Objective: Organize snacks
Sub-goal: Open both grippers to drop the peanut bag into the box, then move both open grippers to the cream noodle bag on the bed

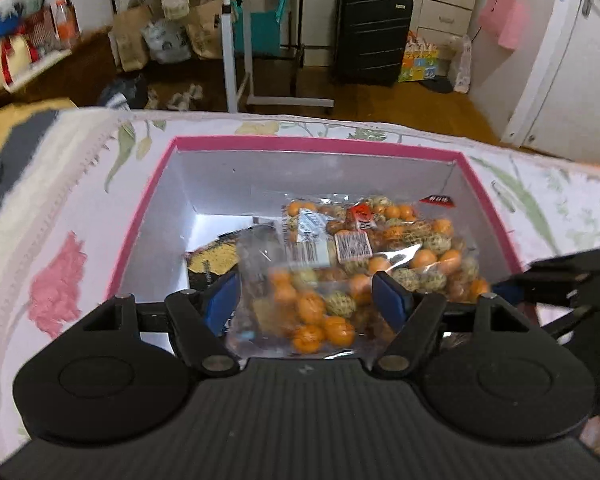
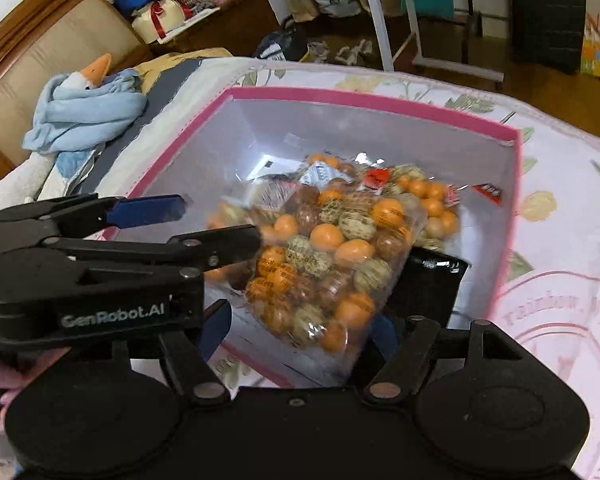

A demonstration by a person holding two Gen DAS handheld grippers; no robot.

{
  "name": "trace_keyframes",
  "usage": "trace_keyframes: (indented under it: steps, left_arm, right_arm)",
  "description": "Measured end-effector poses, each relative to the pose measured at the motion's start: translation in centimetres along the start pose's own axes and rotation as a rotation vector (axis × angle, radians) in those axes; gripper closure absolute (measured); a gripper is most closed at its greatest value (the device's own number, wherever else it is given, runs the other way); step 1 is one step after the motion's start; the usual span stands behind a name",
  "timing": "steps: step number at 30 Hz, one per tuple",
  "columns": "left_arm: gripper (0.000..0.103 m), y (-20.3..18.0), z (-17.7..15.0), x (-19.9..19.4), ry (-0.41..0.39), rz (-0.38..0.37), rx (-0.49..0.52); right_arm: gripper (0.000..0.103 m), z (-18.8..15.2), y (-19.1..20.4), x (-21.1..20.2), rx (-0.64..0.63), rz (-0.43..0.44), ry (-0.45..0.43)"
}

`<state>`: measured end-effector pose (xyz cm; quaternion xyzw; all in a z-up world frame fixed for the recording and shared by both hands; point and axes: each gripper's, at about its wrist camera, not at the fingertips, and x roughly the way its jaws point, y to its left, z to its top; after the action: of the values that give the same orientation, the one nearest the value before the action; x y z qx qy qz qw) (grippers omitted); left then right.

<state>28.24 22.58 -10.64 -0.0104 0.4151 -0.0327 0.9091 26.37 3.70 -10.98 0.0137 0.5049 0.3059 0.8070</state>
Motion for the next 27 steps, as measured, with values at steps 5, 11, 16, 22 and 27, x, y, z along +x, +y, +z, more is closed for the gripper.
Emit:
trace_keyframes:
  steps: [5, 11, 16, 22, 27]
  left_arm:
    - [0.031, -1.5, -0.2, -2.8, -0.060, 0.023, 0.013]
    - [0.031, -4.6, -0.4, -8.0, -0.077, -0.031, 0.050]
    - [0.031, -7.8, -0.4, -12.3, -0.070, -0.109, 0.099]
    - [0.031, -12.5, -0.7, -16.1, -0.068, -0.217, 0.169]
    - [0.031, -17.3, -0.9, -16.5, -0.060, -0.287, 0.224]
  right_arm:
    - [0.021, -1.1, -1.0, -4.0, -0.015, 0.029, -0.038]
    - [0.021, -3.9, -2.1, -10.3, -0.058, 0.017, -0.070]
    - [0.021, -6.6, -2.0, -16.2, -0.156, -0.071, -0.048]
    - [0.021, -9.6, -4.4, -23.2, -0.124, -0.147, -0.107]
    - [0.021, -11.5, -9.4, -27.0, 0.020, -0.204, -0.148]
